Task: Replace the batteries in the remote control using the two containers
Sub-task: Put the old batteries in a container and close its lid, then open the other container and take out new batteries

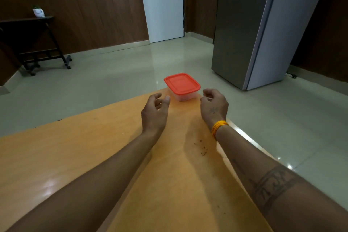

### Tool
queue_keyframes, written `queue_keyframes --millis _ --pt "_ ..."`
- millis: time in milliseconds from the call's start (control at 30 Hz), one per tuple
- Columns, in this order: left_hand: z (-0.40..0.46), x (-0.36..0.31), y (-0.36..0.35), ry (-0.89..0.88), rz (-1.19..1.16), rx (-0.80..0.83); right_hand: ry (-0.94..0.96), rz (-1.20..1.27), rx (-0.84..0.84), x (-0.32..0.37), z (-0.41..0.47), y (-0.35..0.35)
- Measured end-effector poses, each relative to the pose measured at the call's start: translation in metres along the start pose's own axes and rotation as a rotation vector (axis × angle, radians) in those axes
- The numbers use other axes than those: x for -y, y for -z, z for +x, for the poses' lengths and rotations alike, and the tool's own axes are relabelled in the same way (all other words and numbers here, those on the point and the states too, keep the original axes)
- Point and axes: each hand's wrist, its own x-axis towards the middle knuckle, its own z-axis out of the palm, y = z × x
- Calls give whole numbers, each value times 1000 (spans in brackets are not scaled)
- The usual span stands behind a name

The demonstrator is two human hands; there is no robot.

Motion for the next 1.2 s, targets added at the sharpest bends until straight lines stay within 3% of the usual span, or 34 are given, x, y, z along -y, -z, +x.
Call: queue_keyframes --millis 233,600,900,1200 --pt "-87 -29 90 43 -208 -54 -15 227 123 51 -125 7" --pt "-221 -45 260 46 -252 -135 -109 487 485 138 -326 1" --pt "-302 -16 400 159 -267 -295 -65 490 674 177 -459 -45" --pt "-350 35 527 267 -272 -564 18 374 836 194 -561 -128"
